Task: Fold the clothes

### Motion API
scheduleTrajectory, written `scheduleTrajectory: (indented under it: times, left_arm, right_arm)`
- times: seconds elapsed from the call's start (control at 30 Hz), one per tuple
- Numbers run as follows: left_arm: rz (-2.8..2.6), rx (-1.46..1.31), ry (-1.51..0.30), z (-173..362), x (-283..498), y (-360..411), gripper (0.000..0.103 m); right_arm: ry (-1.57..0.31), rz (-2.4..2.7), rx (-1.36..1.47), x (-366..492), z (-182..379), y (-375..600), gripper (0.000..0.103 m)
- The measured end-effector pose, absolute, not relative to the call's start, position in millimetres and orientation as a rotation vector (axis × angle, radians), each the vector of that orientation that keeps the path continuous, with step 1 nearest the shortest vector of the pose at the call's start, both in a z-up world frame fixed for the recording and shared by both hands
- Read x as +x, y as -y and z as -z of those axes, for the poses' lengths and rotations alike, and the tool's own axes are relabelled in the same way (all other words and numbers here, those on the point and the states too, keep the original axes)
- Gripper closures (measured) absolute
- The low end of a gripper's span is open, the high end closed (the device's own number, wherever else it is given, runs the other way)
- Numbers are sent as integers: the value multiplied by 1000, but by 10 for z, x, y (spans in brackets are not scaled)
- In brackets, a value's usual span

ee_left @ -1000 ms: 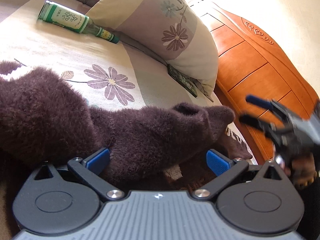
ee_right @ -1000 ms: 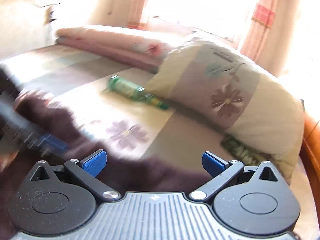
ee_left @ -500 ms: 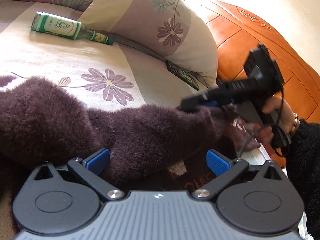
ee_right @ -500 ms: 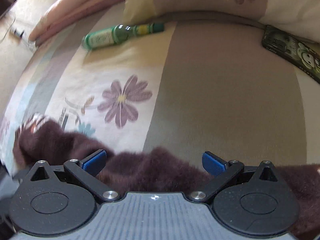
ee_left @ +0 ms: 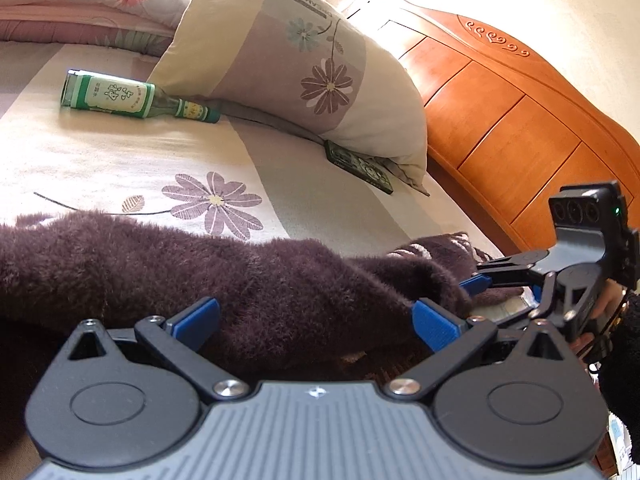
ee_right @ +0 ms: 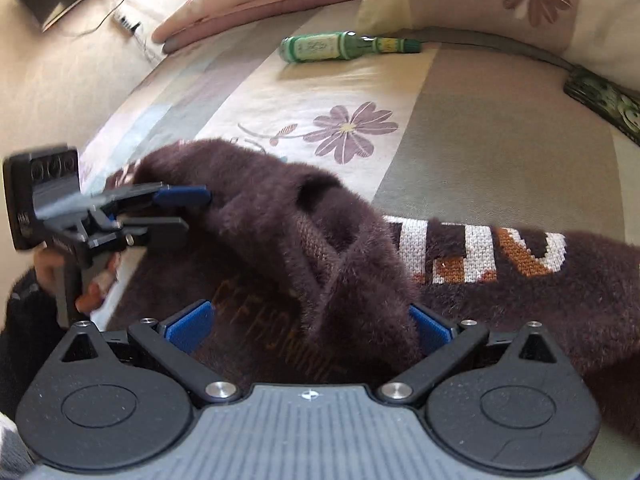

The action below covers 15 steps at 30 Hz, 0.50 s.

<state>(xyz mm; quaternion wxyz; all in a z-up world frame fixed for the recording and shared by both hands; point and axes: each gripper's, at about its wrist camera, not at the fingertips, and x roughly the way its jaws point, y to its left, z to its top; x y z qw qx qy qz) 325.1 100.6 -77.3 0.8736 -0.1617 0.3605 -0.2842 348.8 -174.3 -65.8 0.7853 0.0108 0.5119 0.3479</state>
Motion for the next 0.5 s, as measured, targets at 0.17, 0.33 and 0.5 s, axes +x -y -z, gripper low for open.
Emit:
scheduleTrajectory:
  times: [0.17,0.33,0.5]
  left_arm:
    - [593,-325,-760,788,3255,-1007,1]
    - [589,-333,-754,774,3255,-1063,1]
    - [586,-350,-756,782,3266,-1103,1]
  right_arm:
    - [-1078,-705,-26,3689,905,1587,0]
    - [-1041,-752,-3,3728,825,1554,0]
    - [-1086,-927,-98,3478,672,1637,0]
